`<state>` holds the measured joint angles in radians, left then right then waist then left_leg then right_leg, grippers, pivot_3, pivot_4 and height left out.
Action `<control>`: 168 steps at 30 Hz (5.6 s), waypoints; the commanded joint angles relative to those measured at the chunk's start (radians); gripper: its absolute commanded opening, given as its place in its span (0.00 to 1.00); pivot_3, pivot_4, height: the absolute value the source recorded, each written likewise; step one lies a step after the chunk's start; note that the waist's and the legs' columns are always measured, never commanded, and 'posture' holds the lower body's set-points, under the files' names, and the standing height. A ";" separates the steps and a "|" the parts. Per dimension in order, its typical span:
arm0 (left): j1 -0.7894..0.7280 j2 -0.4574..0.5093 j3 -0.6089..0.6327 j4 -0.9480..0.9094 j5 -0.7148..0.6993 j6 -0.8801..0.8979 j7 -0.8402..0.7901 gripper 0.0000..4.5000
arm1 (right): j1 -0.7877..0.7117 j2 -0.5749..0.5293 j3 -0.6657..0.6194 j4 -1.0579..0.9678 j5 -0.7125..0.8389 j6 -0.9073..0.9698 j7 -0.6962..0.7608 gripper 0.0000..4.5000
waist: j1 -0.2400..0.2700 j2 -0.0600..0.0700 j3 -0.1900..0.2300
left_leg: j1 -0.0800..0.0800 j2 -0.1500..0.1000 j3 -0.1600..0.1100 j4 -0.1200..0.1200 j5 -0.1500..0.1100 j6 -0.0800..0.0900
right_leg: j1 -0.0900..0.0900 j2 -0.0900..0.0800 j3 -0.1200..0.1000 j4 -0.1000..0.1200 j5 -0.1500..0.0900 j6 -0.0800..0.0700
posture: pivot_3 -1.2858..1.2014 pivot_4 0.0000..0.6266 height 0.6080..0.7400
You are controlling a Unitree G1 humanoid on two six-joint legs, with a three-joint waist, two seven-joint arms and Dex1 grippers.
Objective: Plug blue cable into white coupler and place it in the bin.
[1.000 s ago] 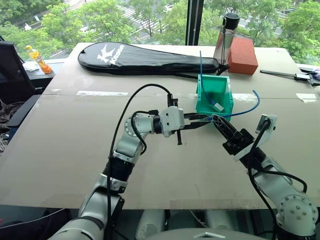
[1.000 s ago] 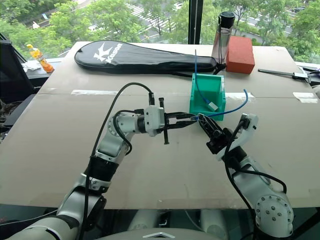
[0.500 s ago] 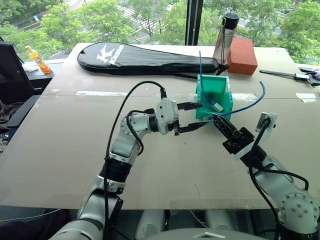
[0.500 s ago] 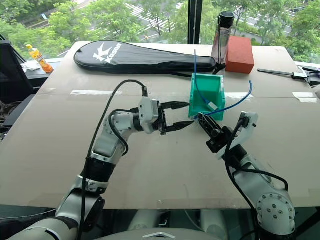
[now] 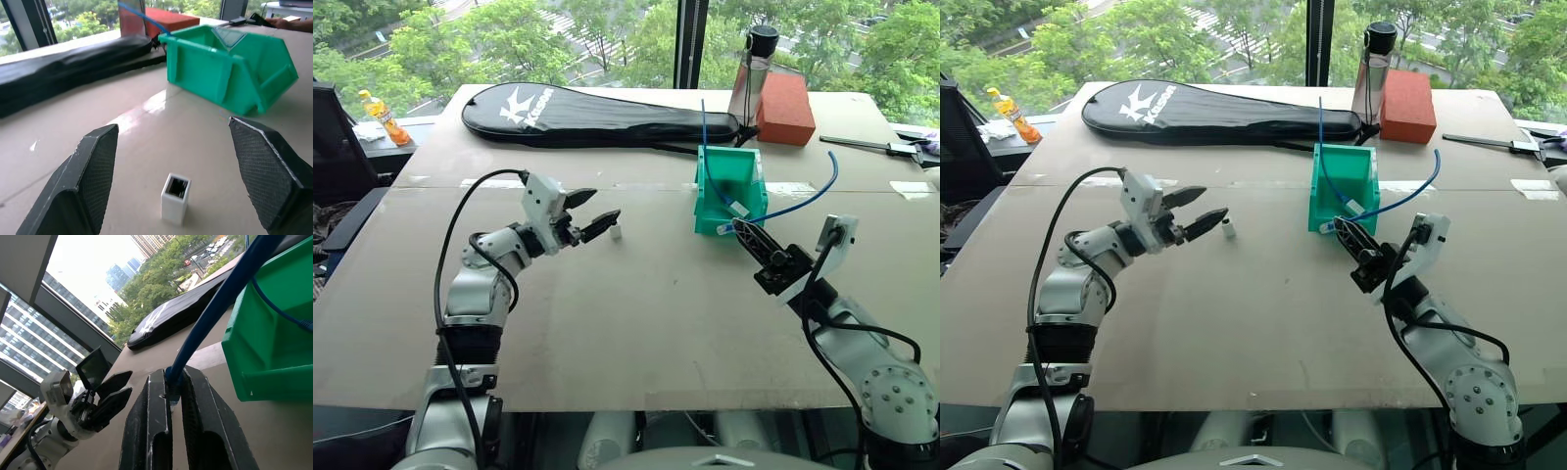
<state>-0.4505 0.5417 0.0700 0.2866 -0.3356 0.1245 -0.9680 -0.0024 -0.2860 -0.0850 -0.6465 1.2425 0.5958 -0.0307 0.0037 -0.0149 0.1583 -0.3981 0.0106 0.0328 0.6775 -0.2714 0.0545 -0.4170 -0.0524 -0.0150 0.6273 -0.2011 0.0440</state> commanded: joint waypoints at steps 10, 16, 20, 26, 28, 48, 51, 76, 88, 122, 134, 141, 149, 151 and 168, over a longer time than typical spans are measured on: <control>-0.219 -0.001 -0.077 0.443 0.129 -0.269 -0.187 0.82 | 0.055 0.019 -0.004 -0.074 -0.062 -0.055 0.027 0.00 | 0.008 0.000 0.000 | -0.001 0.000 0.001 0.000 0.000 0.000 | 0.000 0.000 0.000 0.000 0.000 0.000 | 0.52 0.24 1.00; -0.300 -0.023 -0.099 0.614 0.202 -0.390 -0.189 0.82 | 0.092 0.040 0.009 -0.109 -0.099 -0.073 0.022 0.00 | 0.009 0.000 0.000 | -0.001 0.000 0.001 0.000 0.000 0.001 | 0.000 0.000 0.000 0.000 0.000 0.000 | 0.52 0.24 1.00; -0.340 -0.040 -0.099 0.694 0.222 -0.434 -0.183 0.70 | 0.107 0.034 0.002 -0.118 -0.116 -0.079 0.023 0.00 | 0.009 -0.001 0.000 | -0.001 0.000 0.001 0.000 0.000 0.001 | 0.000 0.000 0.000 0.000 0.000 0.000 | 0.52 0.24 1.00; -0.344 -0.051 -0.097 0.737 0.235 -0.478 -0.201 0.10 | 0.114 0.023 -0.002 -0.126 -0.125 -0.074 0.027 0.00 | 0.008 -0.001 0.000 | -0.001 0.000 0.001 0.000 0.000 0.001 | 0.000 0.000 0.000 0.000 0.000 0.000 | 0.52 0.24 1.00; -0.333 -0.055 -0.084 0.716 0.212 -0.488 -0.228 0.08 | 0.111 0.015 -0.004 -0.124 -0.138 -0.072 0.026 0.00 | 0.008 -0.001 0.000 | -0.001 0.000 0.001 0.000 0.000 0.001 | 0.000 0.000 0.000 0.000 0.000 0.000 | 0.52 0.24 1.00; -0.134 -0.216 -0.319 0.093 0.231 -0.187 -0.222 0.08 | -0.383 -0.488 0.210 0.147 -0.497 0.030 0.708 0.00 | 0.009 -0.001 0.000 | -0.001 0.000 0.001 0.002 -0.001 0.001 | 0.000 0.000 0.001 0.000 0.000 0.000 | 0.52 0.24 1.00; -0.144 -0.216 -0.341 0.119 0.255 -0.191 -0.217 0.08 | -0.441 -0.479 0.268 0.236 -0.587 -0.010 0.794 0.00 | 0.009 -0.001 0.000 | -0.001 0.000 0.001 0.002 -0.001 0.002 | 0.000 0.000 0.001 0.000 0.000 0.000 | 0.52 0.24 1.00; -0.206 -0.206 -0.369 0.263 0.290 -0.261 -0.276 0.08 | -0.653 -0.269 0.427 0.664 -0.946 -0.225 1.153 0.00 | 0.008 -0.001 0.000 | -0.001 0.000 0.002 0.004 -0.001 0.002 | 0.000 0.000 0.001 0.000 0.000 0.000 | 0.52 0.24 1.00; -0.216 -0.209 -0.369 0.280 0.294 -0.274 -0.278 0.08 | -0.633 -0.267 0.454 0.736 -1.044 -0.295 1.202 0.00 | 0.008 0.000 0.000 | -0.001 0.000 0.002 0.004 -0.001 0.002 | 0.000 0.000 0.001 0.001 0.000 0.000 | 0.52 0.24 1.00; -0.154 -0.206 -0.291 0.093 0.203 -0.126 -0.223 0.08 | -0.537 -0.185 0.257 0.671 -1.030 -0.441 1.084 0.33 | -0.007 -0.001 -0.007 | 0.006 0.000 0.002 0.005 -0.001 0.002 | 0.003 -0.002 0.002 0.009 -0.001 -0.002 | 0.52 0.24 1.00; -0.472 -0.242 -0.196 -0.065 0.035 0.690 0.018 0.08 | 0.062 -0.224 -0.131 -0.172 -0.864 -0.112 0.654 0.70 | 0.021 -0.002 -0.006 | -0.016 -0.004 -0.009 0.009 -0.001 0.001 | -0.011 -0.003 -0.007 0.008 0.000 0.001 | 0.52 0.24 1.00; -0.895 -0.428 -0.180 0.554 0.104 0.652 0.141 0.08 | 0.309 -0.191 -0.237 -0.252 -0.953 -0.123 0.520 0.70 | 0.013 -0.003 -0.006 | -0.015 -0.007 -0.010 0.012 -0.001 0.002 | -0.008 -0.001 -0.006 0.006 -0.003 0.006 | 0.52 0.24 1.00; -1.092 -0.501 -0.120 0.925 0.157 0.490 0.198 0.66 | 0.391 -0.149 -0.248 -0.306 -0.964 -0.122 0.451 0.73 | -0.002 -0.003 -0.005 | -0.016 -0.007 -0.011 0.007 -0.001 0.002 | -0.012 0.003 -0.001 0.003 -0.002 0.003 | 0.52 0.24 1.00; -1.105 -0.485 -0.099 0.932 0.148 0.536 0.168 0.87 | 0.400 -0.138 -0.237 -0.316 -0.966 -0.120 0.435 0.73 | 0.000 -0.003 -0.005 | -0.017 -0.007 -0.011 0.007 -0.001 0.002 | -0.013 0.003 -0.001 0.004 -0.002 0.003 | 0.52 0.24 1.00; -0.179 -0.138 0.052 -0.390 -0.119 0.573 -0.073 1.00 | 0.223 -0.238 -0.271 -0.095 -0.826 -0.138 0.573 0.99 | -0.007 -0.001 -0.006 | -0.012 -0.005 -0.007 0.007 0.003 -0.006 | -0.014 -0.001 0.009 0.012 -0.001 0.002 | 0.52 0.24 1.00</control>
<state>-0.6538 0.3899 0.0759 0.0168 -0.4008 0.7133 -1.0464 0.2339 -0.5092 -0.3249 -0.7399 0.3850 0.4807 0.5098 -0.0037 -0.0156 0.1522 -0.4095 0.0056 0.0248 0.6854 -0.2684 0.0490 -0.4304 -0.0535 -0.0063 0.6392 -0.2022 0.0456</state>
